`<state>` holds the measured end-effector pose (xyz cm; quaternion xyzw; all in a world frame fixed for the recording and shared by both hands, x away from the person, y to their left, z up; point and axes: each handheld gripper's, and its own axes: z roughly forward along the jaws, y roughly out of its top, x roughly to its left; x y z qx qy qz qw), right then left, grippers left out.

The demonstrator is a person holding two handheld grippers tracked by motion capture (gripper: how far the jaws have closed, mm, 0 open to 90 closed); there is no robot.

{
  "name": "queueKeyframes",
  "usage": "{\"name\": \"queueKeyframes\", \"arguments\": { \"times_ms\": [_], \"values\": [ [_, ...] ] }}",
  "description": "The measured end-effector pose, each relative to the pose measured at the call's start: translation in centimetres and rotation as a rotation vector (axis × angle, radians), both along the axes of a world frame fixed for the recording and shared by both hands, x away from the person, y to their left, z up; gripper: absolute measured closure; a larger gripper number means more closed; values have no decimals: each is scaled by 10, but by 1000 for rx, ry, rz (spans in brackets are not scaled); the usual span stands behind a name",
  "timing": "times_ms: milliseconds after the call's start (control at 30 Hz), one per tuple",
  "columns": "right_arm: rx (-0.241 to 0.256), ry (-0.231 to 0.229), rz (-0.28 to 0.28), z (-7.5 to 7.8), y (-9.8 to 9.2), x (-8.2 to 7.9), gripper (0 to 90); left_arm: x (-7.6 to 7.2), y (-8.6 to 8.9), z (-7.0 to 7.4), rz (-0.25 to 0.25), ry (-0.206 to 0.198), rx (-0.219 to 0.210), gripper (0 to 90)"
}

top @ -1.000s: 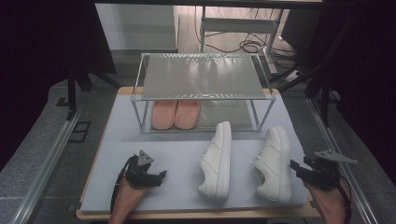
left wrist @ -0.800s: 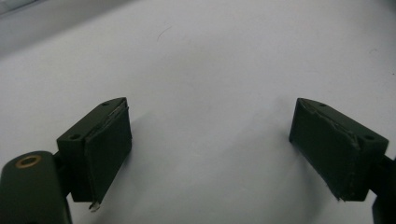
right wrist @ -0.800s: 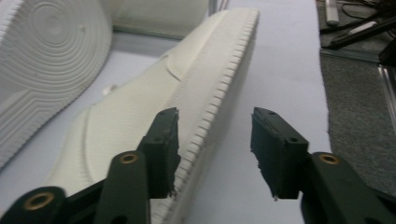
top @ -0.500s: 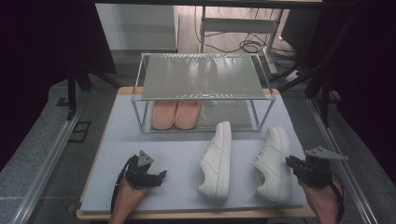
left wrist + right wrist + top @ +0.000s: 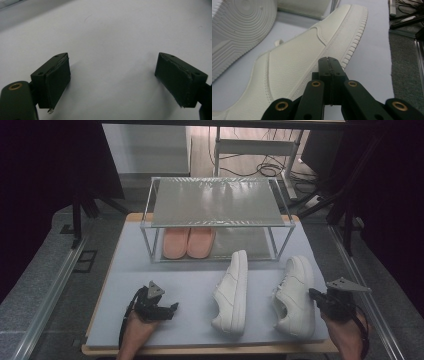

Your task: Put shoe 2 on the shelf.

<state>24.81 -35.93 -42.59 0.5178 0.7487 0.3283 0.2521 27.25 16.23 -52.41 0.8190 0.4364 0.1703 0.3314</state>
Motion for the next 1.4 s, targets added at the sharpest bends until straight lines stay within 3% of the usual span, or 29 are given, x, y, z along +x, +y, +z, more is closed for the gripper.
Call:
{"name": "queueKeyframes", "arguments": {
  "times_ms": [333,700,833,933,1200,1400],
  "values": [
    [7,-13,-52,-4,-17,-6,900,0,0,0,1,0,-2,130],
    [-57,26,-160,-22,-44,-10,900,0,0,0,1,2,-3,130],
    [19,35,-178,-32,-58,-11,900,0,0,0,2,3,-2,130],
    [49,47,-191,-38,-65,-10,900,0,0,0,2,3,-3,130],
    [75,65,-191,-47,-67,-3,900,0,0,0,2,3,-3,130],
    [91,110,-137,-61,-52,9,900,0,0,0,2,2,-3,131]
  ]
}}
